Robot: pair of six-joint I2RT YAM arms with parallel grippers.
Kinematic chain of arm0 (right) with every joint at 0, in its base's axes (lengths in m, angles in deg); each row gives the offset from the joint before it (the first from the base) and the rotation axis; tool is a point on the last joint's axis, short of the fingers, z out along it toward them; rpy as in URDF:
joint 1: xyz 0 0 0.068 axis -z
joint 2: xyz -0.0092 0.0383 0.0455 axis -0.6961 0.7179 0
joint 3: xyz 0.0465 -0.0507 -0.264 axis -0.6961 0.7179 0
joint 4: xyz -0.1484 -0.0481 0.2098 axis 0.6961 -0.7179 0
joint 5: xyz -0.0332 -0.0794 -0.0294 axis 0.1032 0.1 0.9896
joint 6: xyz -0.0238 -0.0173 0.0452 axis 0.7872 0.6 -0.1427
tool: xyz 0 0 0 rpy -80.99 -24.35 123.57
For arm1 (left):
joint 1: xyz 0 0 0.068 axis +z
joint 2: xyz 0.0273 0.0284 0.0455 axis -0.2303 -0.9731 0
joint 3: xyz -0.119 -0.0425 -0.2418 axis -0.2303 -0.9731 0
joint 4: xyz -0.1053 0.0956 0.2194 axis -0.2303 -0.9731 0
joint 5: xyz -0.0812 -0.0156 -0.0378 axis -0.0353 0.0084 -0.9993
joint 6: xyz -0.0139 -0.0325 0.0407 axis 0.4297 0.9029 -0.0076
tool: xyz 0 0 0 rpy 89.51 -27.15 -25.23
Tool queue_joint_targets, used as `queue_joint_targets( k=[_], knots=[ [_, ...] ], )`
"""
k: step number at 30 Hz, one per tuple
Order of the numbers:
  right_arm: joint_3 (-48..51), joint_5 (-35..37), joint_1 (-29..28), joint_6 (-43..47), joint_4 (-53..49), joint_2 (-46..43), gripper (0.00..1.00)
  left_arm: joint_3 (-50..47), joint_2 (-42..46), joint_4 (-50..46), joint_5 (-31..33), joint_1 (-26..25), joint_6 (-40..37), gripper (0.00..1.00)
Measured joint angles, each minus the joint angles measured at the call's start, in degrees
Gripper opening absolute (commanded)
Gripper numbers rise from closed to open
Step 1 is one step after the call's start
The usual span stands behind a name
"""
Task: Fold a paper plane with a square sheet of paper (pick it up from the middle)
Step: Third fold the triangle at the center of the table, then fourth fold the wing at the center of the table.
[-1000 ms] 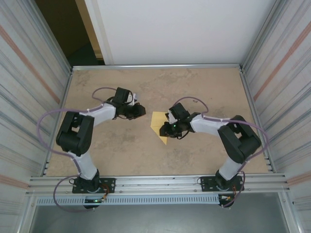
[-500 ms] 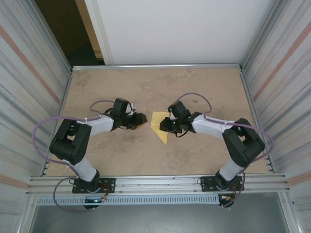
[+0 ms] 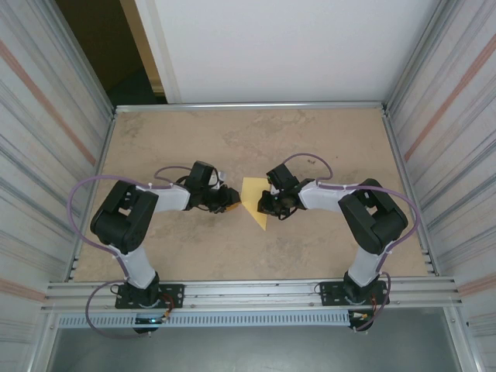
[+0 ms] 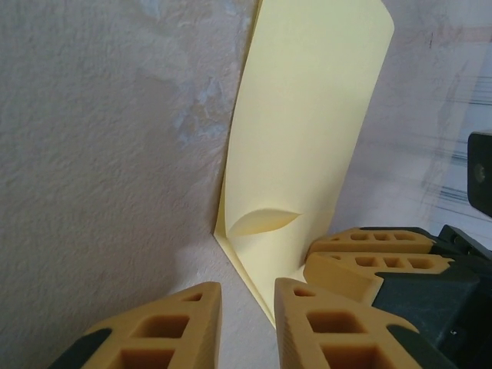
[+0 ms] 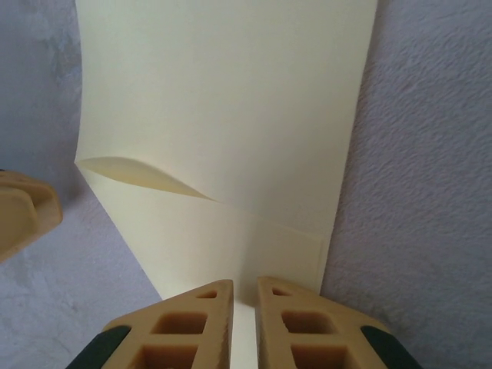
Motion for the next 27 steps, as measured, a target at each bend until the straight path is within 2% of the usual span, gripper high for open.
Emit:
queue_joint_targets(
  k=[16, 27],
  knots=[
    [-0.1, -0.4, 0.6, 0.0, 0.3, 0.3, 0.13, 3.6, -3.0, -2.7, 0.3, -0.8, 0.4, 0.32],
    [-0.1, -1.2, 1.0, 0.0, 0.5, 0.5, 0.13, 4.5, -4.5, -0.4, -1.4, -0.8, 1.9, 0.27]
  ],
)
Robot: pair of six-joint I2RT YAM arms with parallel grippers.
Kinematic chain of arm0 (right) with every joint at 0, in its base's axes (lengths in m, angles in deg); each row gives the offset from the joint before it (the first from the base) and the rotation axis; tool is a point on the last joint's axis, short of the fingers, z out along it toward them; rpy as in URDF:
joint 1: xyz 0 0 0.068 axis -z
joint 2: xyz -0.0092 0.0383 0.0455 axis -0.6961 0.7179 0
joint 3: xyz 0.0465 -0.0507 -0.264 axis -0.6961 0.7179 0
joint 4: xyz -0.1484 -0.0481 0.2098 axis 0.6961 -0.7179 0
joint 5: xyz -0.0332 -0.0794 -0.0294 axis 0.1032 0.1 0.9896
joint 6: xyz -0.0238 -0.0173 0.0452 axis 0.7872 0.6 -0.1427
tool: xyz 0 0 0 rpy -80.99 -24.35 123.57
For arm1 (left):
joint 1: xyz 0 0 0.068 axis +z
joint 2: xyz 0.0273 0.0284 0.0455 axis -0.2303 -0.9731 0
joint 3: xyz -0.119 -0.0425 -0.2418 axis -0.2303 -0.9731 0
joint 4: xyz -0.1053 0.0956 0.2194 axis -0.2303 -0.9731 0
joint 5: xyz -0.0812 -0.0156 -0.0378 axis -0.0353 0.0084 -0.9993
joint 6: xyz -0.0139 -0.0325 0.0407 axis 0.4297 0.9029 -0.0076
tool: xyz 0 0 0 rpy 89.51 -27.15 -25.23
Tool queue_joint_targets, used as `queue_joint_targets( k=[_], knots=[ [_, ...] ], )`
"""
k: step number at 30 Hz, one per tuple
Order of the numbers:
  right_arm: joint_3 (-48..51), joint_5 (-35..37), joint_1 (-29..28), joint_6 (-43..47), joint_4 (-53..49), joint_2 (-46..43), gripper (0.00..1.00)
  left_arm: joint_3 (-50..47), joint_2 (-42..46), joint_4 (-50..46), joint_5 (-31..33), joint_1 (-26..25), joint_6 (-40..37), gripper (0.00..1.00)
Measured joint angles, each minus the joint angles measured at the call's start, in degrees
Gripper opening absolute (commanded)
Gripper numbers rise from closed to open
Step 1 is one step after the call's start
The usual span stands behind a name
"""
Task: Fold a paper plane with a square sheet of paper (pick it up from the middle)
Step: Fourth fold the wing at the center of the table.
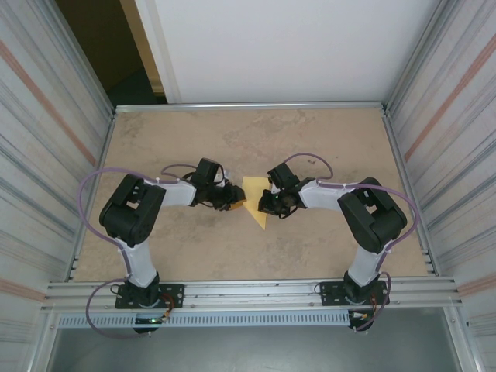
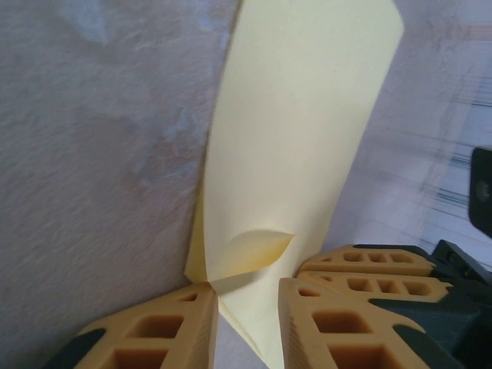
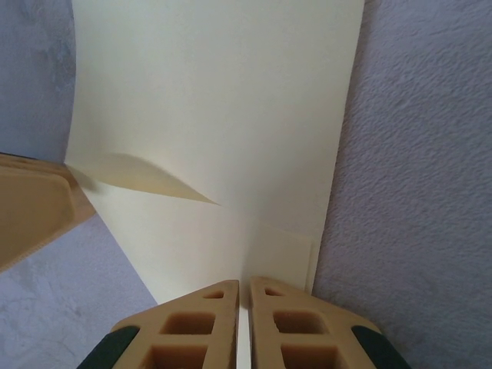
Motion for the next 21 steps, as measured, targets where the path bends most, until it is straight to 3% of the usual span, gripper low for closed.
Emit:
queue_joint_targets(
  k=[21],
  knots=[
    [0.1, -0.5, 0.6, 0.0, 0.9, 0.1, 0.17, 0.4, -3.5, 7.3, -8.1, 1.5, -3.0, 0.24]
  ],
)
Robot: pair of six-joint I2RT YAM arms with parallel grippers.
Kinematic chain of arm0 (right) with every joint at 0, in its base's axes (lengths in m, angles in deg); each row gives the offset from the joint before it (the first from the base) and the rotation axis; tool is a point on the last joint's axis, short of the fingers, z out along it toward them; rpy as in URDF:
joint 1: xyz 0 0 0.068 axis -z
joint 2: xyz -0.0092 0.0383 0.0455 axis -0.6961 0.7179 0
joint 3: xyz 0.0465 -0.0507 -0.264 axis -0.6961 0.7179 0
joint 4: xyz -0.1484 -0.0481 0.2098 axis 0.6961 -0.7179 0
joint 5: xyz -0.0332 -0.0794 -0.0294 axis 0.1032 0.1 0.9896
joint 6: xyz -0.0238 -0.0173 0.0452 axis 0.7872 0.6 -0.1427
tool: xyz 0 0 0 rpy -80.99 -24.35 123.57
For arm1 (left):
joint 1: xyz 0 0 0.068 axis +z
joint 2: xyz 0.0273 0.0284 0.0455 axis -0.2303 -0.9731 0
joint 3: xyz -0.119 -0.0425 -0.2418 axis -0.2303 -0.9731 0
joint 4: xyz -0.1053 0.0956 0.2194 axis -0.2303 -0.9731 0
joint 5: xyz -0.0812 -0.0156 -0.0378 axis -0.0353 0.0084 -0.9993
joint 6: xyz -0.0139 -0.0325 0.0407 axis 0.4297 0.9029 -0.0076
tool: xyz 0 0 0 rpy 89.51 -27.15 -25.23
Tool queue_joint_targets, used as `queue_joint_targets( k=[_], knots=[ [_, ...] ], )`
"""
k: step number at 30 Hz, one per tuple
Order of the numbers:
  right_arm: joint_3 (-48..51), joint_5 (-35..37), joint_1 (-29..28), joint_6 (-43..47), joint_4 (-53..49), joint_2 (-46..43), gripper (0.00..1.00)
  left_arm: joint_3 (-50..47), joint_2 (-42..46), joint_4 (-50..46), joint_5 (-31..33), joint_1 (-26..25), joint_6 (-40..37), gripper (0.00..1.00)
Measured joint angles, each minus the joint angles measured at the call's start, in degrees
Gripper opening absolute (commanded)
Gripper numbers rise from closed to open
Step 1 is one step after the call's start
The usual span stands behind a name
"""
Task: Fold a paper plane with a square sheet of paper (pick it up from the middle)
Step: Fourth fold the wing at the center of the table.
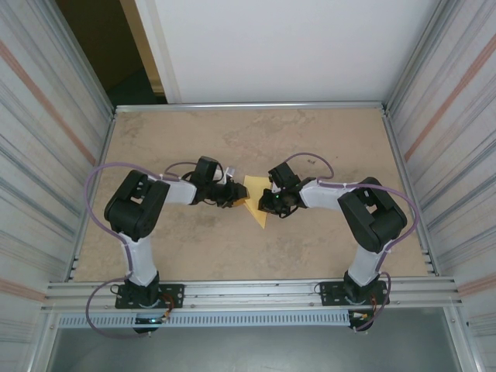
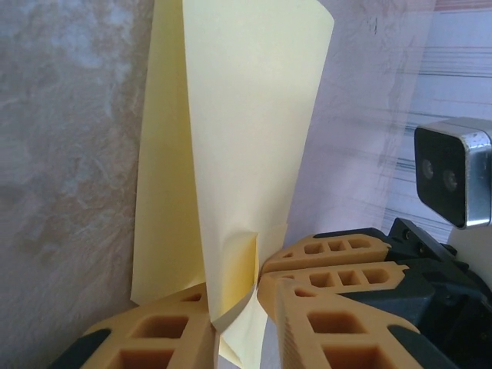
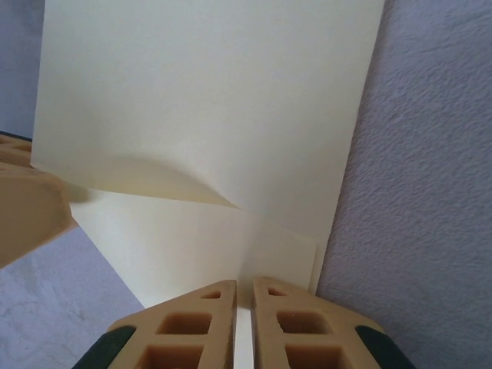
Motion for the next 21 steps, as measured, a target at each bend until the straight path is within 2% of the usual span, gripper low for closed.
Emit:
queue_joint_targets(
  k=[4, 9, 13, 16, 21],
  knots=[
    [0.3, -0.9, 0.3, -0.1, 0.9, -0.1, 0.21, 0.4, 0.0, 1.2, -1.6, 0.1, -1.8, 0.2],
    [1.1, -1.2, 0.6, 0.1, 1.1, -1.6, 0.25, 1.1, -0.1, 2.4, -2.7, 0.1, -3.3, 0.12],
    [1.7, -0.8, 0.9, 0.4, 1.1, -4.2, 0.35, 1.2, -0.2, 2.8, -2.6, 0.2, -3.6, 0.09],
    [2.6, 1.2, 0.9, 1.4, 0.6, -7.7, 0.4, 1.2, -0.2, 2.8, -1.9, 0.4, -3.6, 0.08],
    [2.6, 7.8, 0.4, 4.5, -1.7, -12.0, 0.41, 0.2, 1.1, 2.2, 2.6, 0.8, -3.3, 0.09]
  ],
)
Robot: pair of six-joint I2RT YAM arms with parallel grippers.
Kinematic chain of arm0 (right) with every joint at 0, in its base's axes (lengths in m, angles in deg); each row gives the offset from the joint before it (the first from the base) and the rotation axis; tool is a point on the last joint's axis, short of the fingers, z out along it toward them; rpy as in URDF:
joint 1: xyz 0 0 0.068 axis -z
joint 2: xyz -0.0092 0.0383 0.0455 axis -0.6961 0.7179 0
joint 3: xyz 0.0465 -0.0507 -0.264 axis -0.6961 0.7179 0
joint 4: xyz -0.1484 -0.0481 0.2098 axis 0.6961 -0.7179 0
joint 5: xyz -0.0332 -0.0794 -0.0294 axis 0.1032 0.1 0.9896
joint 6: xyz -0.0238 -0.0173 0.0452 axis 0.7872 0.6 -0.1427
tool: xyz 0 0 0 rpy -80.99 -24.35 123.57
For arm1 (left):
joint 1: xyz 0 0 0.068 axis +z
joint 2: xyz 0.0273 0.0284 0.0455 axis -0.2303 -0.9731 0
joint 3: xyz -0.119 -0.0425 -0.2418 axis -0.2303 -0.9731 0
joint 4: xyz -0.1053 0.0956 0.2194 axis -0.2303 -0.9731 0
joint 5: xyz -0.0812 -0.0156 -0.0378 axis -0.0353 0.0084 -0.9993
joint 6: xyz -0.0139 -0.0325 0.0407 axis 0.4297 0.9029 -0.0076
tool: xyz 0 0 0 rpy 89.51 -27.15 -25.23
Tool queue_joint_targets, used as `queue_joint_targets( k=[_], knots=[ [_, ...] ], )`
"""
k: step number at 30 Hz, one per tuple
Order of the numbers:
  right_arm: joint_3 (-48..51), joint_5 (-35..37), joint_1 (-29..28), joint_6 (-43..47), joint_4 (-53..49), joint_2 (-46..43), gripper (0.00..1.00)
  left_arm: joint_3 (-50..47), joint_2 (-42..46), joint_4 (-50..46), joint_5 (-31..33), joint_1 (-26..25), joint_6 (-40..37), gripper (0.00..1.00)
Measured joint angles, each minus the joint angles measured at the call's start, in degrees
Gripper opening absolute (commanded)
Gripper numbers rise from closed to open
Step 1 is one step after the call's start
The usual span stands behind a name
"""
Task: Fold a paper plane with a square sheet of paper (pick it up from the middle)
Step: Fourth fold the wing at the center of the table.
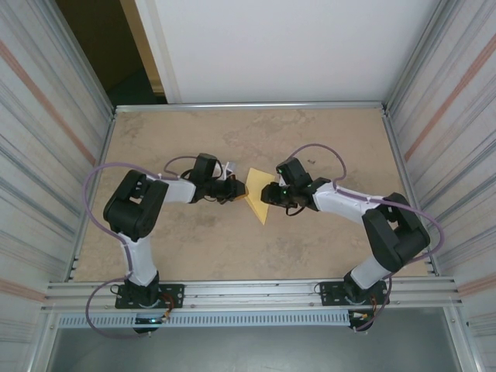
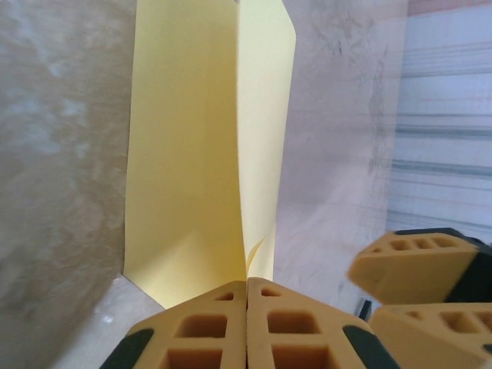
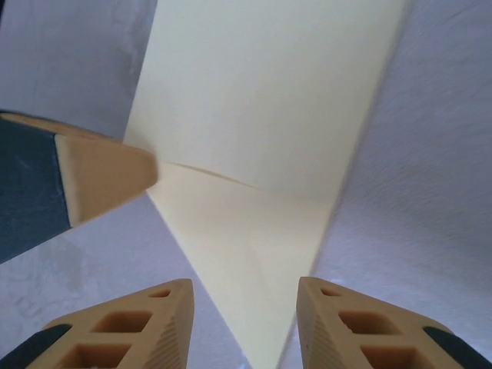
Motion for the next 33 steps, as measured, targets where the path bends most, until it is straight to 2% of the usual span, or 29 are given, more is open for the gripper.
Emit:
queue_joint_targets(
  k=[5, 10, 16, 20, 33],
  knots=[
    [-0.1, 6.2, -3.3, 3.6, -2.6, -0.4, 0.39, -4.4, 7.7, -2.6, 8.5, 0.3, 1.4, 0.09],
    [-3.1, 8.2, -8.9, 6.1, -3.3, 2.1, 0.38, -8.3, 15.8, -4.7, 17.7, 0.0, 5.6, 0.09],
    [-8.2, 10.6, -14.3, 9.2, -2.2, 7.6, 0.37, -8.6, 18.8, -10.9, 25.6, -2.6, 9.3, 0.09],
    [-8.3, 10.9, -15.8, 12.3, -0.3, 9.0, 0.39, -7.0, 18.8, -14.9, 27.2, -3.1, 10.4, 0.09],
    [-8.4, 11.1, -16.3, 15.4, 3.6, 14.2, 0.39, -5.5, 18.8, -18.2, 27.9, -3.1, 13.1, 0.1]
  ],
)
